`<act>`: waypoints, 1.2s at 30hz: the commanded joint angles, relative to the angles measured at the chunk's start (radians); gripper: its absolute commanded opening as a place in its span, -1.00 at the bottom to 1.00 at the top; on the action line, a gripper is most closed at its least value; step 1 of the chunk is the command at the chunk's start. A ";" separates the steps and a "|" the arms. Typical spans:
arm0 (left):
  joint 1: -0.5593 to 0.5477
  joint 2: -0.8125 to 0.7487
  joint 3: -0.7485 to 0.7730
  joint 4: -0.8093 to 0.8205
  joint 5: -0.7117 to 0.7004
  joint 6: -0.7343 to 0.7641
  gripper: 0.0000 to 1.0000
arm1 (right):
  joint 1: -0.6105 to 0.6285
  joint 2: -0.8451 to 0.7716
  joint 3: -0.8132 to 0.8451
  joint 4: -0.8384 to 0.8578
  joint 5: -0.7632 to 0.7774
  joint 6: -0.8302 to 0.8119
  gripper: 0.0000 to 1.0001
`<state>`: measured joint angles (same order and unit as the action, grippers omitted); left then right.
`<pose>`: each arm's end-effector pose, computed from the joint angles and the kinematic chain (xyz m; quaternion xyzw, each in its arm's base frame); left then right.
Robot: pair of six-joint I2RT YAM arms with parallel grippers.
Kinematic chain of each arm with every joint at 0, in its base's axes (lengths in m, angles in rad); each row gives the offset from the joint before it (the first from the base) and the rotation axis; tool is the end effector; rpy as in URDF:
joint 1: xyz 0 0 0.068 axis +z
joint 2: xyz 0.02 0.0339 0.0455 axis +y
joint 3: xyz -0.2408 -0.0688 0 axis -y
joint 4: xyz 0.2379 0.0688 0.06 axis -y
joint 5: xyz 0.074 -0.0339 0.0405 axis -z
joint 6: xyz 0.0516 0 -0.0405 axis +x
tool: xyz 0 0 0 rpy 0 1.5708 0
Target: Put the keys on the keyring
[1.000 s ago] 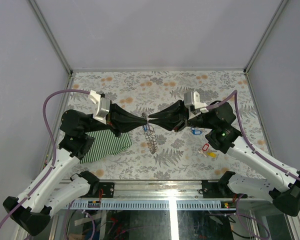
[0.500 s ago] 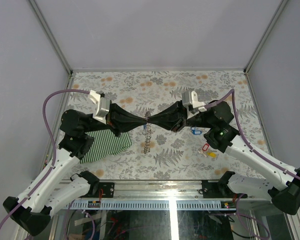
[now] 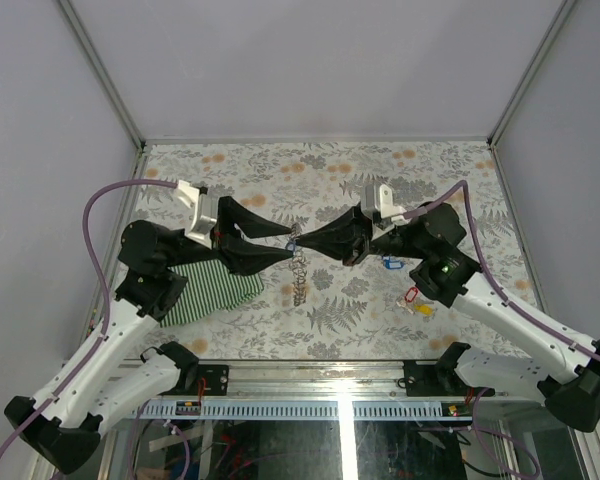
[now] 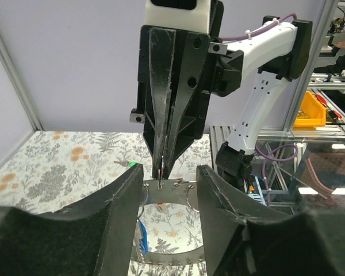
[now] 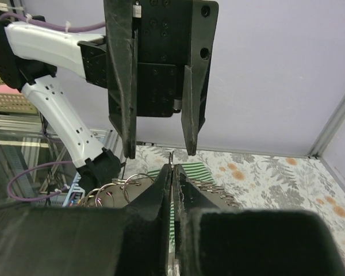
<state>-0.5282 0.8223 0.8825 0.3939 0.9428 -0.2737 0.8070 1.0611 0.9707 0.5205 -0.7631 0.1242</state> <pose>0.1376 -0.1287 0.4099 0.4420 0.4193 -0.5164 0.6018 0.1444 0.2023 0.4084 -0.4631 0.3672 0.5304 0.6078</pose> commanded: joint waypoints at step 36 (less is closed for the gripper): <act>-0.245 0.727 0.157 -0.239 -0.656 -0.112 0.32 | 0.009 -0.457 0.116 -0.924 0.778 -0.168 -1.00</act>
<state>-0.7139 1.4471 0.9436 0.1345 0.3889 -0.3721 0.8116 0.6125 1.0119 -0.3595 -0.0937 -0.0647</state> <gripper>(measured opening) 0.658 0.010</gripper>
